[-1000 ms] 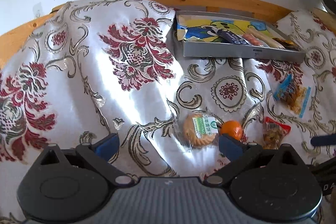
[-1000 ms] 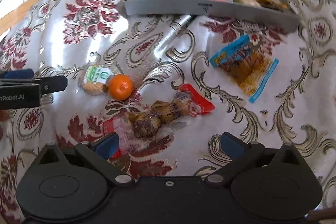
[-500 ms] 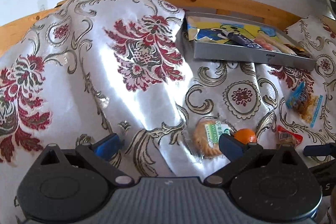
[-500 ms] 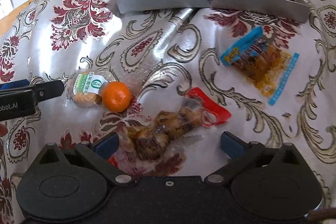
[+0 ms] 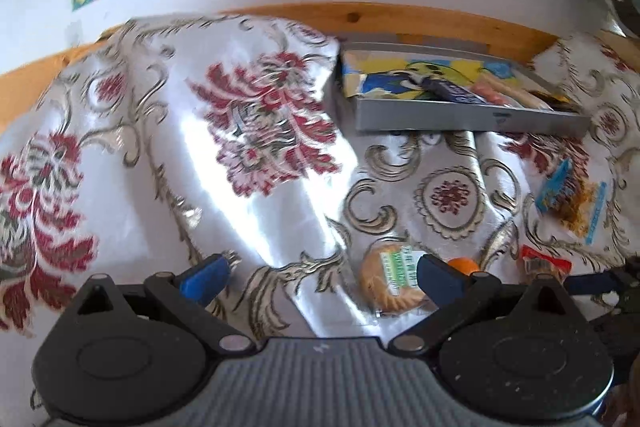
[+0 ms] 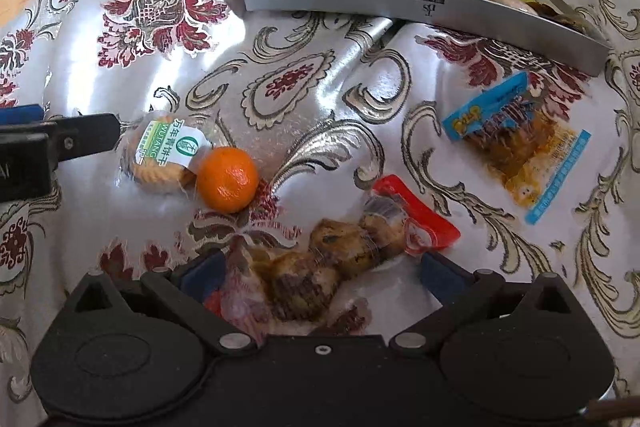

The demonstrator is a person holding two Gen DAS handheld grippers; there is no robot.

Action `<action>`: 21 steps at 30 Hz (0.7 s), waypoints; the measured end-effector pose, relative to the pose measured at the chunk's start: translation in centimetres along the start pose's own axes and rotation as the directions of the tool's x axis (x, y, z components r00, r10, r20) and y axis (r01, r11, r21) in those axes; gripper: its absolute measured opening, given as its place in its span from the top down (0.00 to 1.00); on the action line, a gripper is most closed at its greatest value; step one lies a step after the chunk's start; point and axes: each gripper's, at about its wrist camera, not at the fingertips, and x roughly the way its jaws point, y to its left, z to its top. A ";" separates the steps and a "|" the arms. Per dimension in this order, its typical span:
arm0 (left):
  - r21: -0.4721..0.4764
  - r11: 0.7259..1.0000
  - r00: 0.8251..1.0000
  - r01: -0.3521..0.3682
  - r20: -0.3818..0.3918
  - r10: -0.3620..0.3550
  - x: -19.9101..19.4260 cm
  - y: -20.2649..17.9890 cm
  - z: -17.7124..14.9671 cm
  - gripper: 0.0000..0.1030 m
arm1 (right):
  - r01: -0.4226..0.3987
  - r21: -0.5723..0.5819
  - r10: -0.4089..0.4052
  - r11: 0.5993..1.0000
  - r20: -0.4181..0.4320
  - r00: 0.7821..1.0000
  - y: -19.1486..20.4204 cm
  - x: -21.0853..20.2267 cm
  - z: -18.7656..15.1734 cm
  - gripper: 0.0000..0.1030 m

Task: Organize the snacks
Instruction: 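Grasp the clear mushroom bag with the right gripper while the left grasps the biscuit pack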

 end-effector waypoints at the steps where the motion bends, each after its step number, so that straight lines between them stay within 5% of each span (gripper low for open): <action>1: 0.016 1.000 1.000 0.006 0.004 -0.006 0.0 -0.3 0.0 0.00 | 0.005 0.005 -0.005 1.000 -0.004 1.000 -0.1 -0.2 -0.1 0.01; 7: 0.159 0.986 0.999 0.043 0.009 -0.045 1.2 -2.4 -0.4 0.00 | 0.070 -0.014 -0.070 0.997 -0.007 0.998 -0.8 -1.5 -0.8 0.05; 15: 0.325 0.938 0.993 0.121 -0.027 -0.119 2.8 -4.6 -1.4 0.01 | 0.059 0.076 -0.058 0.995 -0.016 0.998 -2.7 -2.4 -1.2 0.08; 21: 0.426 0.898 0.994 0.109 -0.068 -0.088 4.0 -5.4 -2.2 0.10 | 0.054 0.093 -0.053 0.994 -0.016 0.998 -2.7 -2.2 -1.2 0.05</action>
